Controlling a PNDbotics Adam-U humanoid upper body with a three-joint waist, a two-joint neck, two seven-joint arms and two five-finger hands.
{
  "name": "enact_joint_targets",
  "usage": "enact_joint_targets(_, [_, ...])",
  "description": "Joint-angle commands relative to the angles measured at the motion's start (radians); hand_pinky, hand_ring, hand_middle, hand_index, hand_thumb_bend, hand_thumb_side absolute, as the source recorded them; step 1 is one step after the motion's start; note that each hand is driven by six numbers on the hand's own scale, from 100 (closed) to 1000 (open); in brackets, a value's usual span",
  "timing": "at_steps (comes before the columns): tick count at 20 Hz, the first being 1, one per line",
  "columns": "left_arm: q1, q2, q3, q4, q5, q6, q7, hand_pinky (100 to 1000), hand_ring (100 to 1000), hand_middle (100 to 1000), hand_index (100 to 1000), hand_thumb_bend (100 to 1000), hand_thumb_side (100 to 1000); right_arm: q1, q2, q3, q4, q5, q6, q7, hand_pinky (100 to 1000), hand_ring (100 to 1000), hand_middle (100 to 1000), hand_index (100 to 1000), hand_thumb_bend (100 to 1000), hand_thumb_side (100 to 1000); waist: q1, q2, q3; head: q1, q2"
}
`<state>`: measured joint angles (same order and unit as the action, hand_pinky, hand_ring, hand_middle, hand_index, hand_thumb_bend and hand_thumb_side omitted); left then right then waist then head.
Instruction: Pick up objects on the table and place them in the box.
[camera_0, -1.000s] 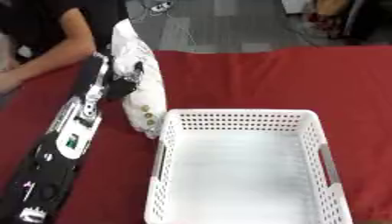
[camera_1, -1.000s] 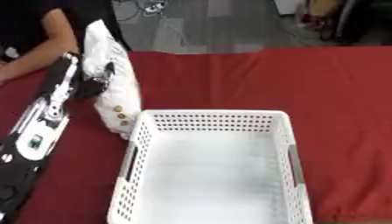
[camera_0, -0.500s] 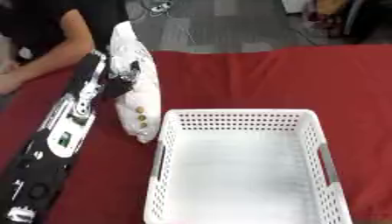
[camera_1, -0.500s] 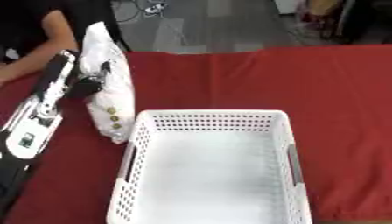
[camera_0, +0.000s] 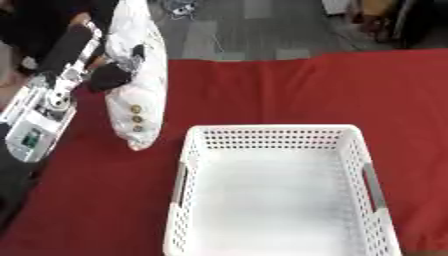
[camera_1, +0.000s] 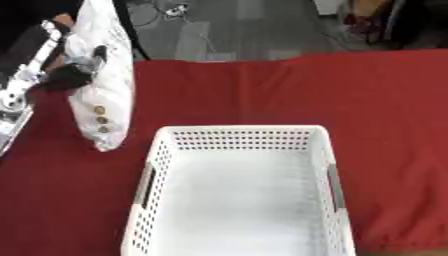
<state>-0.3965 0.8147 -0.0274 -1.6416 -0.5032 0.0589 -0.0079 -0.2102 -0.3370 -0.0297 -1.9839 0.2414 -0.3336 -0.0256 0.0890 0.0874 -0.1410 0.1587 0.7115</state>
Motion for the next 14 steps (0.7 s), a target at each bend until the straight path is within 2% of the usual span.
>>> enact_joint_targets(1, [-0.01, 0.11, 0.004, -0.06, 0.033, 0.001, -0.035, 540, 371, 296, 247, 100, 522, -0.005, -0.022, 0.0, -0.016, 0.006, 0.002, 0.002, 561, 779, 856, 1000, 304, 985, 0.0, -0.015, 0.002, -0.007, -0.012])
enact_joint_targets(5, [-0.014, 0.141, -0.006, -0.121, 0.051, 0.009, -0.095, 549, 368, 295, 247, 100, 514, -0.005, -0.023, 0.0, -0.016, 0.007, 0.002, 0.002, 561, 779, 856, 1000, 304, 985, 0.001, -0.016, 0.002, -0.007, -0.013])
enact_joint_targets(14, [-0.056, 0.144, -0.056, -0.268, 0.066, 0.001, -0.214, 569, 363, 292, 246, 100, 508, -0.004, -0.023, 0.003, -0.016, 0.007, 0.003, 0.006, 560, 779, 856, 1000, 306, 985, 0.002, -0.017, -0.001, -0.006, -0.015])
